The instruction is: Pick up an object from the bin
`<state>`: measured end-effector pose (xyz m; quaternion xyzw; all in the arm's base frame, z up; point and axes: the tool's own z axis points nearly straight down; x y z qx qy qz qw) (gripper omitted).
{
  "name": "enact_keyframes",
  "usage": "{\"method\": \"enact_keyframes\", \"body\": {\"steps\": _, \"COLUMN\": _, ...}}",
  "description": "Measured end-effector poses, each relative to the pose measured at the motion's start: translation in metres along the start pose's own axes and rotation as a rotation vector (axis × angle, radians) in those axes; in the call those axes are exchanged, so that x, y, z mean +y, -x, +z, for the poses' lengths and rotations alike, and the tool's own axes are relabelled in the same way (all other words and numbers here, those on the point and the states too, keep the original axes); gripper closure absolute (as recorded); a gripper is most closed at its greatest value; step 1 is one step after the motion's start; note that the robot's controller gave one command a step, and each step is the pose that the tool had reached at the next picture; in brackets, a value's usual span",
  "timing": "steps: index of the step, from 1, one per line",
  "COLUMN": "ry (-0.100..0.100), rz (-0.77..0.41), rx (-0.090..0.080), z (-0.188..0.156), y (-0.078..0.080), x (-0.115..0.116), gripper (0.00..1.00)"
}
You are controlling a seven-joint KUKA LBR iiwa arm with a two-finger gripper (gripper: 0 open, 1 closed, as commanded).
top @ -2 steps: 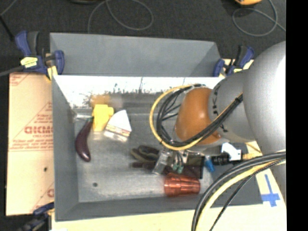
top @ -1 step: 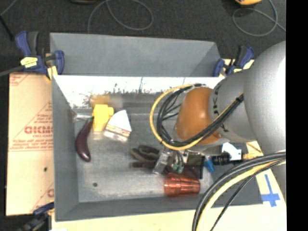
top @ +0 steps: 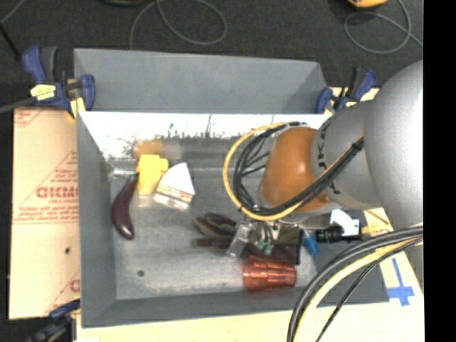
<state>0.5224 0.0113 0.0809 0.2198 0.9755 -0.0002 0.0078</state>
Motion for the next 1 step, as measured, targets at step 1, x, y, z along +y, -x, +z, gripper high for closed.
{"method": "enact_keyframes", "body": {"steps": 1, "ry": -0.001, "rz": -0.001, "rx": 0.002, "z": -0.0056, "y": -0.0003, "x": -0.0001, "gripper": 1.00}}
